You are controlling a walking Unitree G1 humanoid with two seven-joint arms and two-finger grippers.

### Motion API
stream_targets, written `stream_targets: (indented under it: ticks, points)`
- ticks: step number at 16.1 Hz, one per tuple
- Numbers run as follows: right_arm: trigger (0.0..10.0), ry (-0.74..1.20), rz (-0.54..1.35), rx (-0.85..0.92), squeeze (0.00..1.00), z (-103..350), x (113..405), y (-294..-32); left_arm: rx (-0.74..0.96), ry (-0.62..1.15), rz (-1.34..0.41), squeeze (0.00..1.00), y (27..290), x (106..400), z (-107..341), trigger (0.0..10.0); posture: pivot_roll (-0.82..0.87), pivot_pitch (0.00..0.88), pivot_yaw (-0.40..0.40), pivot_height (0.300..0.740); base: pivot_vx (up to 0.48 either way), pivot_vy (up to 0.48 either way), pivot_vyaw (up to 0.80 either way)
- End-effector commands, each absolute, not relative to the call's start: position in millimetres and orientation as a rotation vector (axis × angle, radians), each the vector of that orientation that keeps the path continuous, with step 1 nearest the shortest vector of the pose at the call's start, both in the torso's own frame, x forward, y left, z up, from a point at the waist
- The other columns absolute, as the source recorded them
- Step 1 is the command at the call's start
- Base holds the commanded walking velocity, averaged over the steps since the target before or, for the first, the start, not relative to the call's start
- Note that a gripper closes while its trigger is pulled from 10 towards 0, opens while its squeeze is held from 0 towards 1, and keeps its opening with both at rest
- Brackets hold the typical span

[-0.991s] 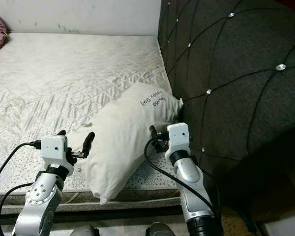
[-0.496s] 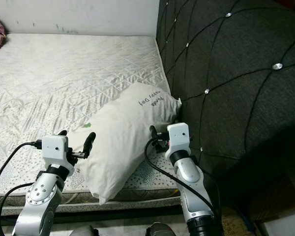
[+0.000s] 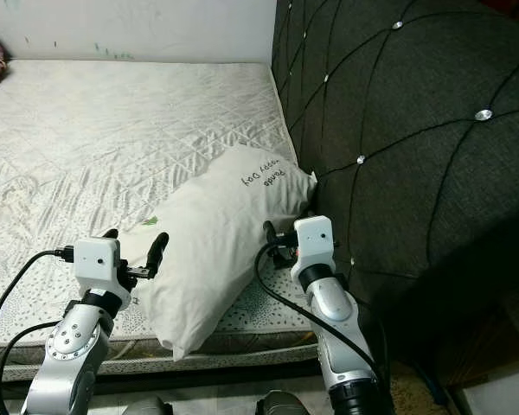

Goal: Clean up the room

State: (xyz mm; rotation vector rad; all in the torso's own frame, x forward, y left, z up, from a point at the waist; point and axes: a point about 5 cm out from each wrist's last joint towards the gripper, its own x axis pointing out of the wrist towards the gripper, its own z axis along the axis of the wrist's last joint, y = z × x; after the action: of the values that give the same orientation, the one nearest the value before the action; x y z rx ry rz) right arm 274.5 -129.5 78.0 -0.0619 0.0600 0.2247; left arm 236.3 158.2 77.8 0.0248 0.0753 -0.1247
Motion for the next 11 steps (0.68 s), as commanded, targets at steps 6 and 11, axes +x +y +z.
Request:
stream_targets:
  ticks: [6, 11]
  points:
    - [10.0, 0.034, 0.245, -0.053, 0.00, 84.5, 275.9, -128.1, 0.024, 0.065, -0.134, 0.00, 156.0, 238.8, 80.5, 10.0, -0.03, 0.020, -0.035, 0.740, 0.000, 0.000, 0.00]
    - [10.0, 0.037, 0.249, -0.051, 0.00, 84.0, 275.7, -127.7, 0.026, 0.064, -0.135, 0.00, 155.7, 238.7, 80.8, 10.0, -0.03, 0.020, -0.033, 0.696, 0.000, 0.000, 0.00]
